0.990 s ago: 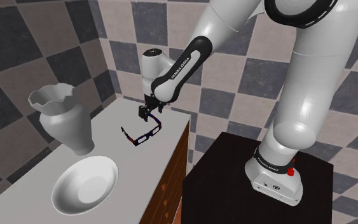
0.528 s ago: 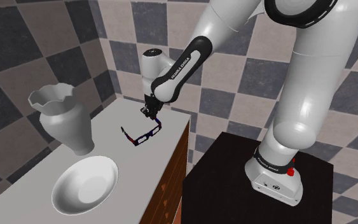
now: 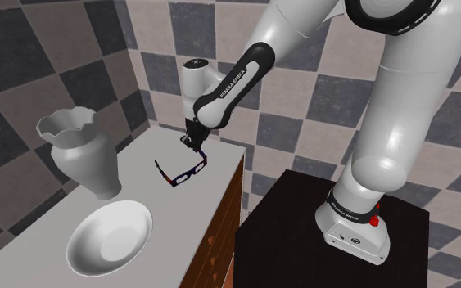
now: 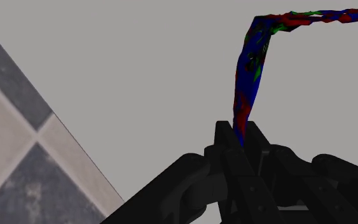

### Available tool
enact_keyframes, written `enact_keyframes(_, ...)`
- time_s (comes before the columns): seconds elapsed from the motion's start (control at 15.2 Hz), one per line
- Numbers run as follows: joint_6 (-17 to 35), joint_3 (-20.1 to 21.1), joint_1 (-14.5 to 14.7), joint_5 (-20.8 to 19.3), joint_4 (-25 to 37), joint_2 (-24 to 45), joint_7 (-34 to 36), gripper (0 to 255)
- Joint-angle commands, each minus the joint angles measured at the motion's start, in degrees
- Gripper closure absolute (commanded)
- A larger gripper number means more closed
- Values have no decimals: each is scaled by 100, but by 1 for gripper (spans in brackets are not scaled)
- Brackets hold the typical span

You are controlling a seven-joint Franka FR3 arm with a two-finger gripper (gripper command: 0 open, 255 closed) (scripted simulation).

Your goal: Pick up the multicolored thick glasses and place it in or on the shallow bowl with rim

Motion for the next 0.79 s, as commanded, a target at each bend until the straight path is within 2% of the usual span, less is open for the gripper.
enact_keyframes(0.0, -133, 24, -14, 80, 10, -129, -63, 255)
enact_keyframes(0.73, -942, 84, -39, 435, 236, -740, -350, 255)
